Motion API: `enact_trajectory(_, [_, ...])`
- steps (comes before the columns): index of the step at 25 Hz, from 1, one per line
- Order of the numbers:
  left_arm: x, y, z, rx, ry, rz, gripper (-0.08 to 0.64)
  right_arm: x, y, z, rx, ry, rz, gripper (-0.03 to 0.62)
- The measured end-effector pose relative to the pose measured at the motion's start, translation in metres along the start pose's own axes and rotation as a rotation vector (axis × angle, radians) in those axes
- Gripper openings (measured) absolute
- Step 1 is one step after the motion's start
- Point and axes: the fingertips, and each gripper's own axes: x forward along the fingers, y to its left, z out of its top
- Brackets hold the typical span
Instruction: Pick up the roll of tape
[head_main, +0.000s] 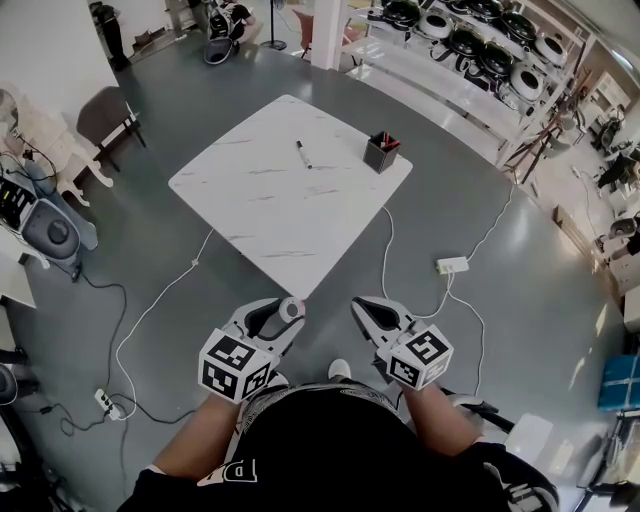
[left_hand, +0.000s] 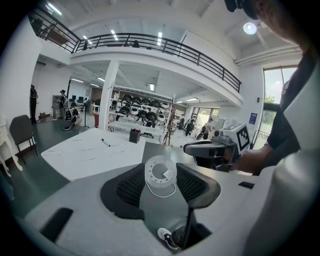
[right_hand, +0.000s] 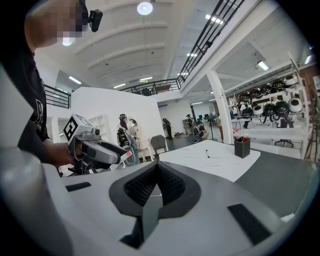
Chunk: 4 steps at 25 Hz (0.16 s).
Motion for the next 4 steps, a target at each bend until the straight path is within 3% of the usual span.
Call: enact_trajectory(4, [0.0003,0.0024,-0.001,0.013,-0.003,0.003,0.21,0.0026,0.0004,-0.0019,-0.006,0.001,0.002,0.003])
